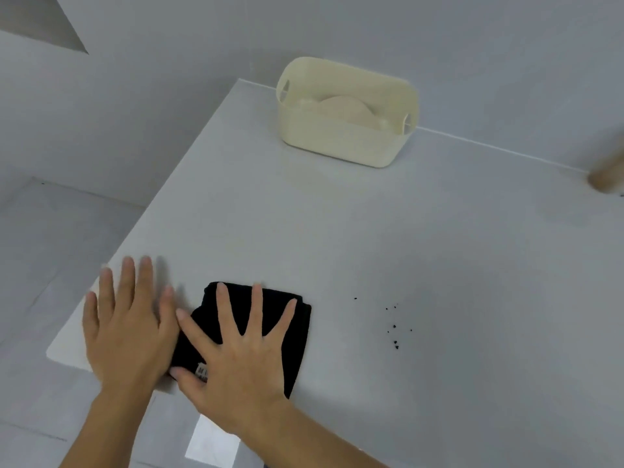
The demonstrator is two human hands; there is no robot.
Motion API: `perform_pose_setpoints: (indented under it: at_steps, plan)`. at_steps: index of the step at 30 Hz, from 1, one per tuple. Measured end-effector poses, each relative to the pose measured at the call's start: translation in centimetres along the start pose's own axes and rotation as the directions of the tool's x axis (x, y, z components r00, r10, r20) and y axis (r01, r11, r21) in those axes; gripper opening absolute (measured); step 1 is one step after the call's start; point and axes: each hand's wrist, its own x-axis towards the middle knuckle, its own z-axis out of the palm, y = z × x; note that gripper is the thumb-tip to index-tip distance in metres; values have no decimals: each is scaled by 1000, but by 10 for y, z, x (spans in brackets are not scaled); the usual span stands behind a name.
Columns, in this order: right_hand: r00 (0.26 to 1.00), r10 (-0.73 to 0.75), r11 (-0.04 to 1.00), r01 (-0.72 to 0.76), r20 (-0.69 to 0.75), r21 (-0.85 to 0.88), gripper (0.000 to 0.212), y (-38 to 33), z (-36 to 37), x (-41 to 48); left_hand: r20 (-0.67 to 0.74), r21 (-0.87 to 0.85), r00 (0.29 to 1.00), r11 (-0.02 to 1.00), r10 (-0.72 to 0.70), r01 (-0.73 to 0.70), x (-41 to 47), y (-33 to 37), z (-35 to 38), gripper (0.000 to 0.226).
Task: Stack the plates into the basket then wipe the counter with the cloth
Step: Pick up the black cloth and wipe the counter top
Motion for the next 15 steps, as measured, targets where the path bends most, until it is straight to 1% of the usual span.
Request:
perform_pose_setpoints:
  at_steps: [3,6,8,11,15]
  plan:
    - [1000,-1,1000,1,9,-8,65,12,-1,-3,76,-28,995,997,72,-70,-2,12,-2,66]
    - [1000,-9,1000,9,-23,-20,62,33,-3,-6,116,-7,983,990,142,-142,-6,27,-1,69]
    - [999,-23,999,23,-33,-27,62,50,-3,-7,140,-25,972,982,189,-188,-13,44,3,69]
    - [997,-51,997,48,-49,-52,62,83,-6,-7,167,-71,959,973,228,-218,-21,65,11,68]
    - [995,-71,994,63,-77,-91,54,136,-15,-8,179,-79,951,967,252,-241,-25,76,18,67]
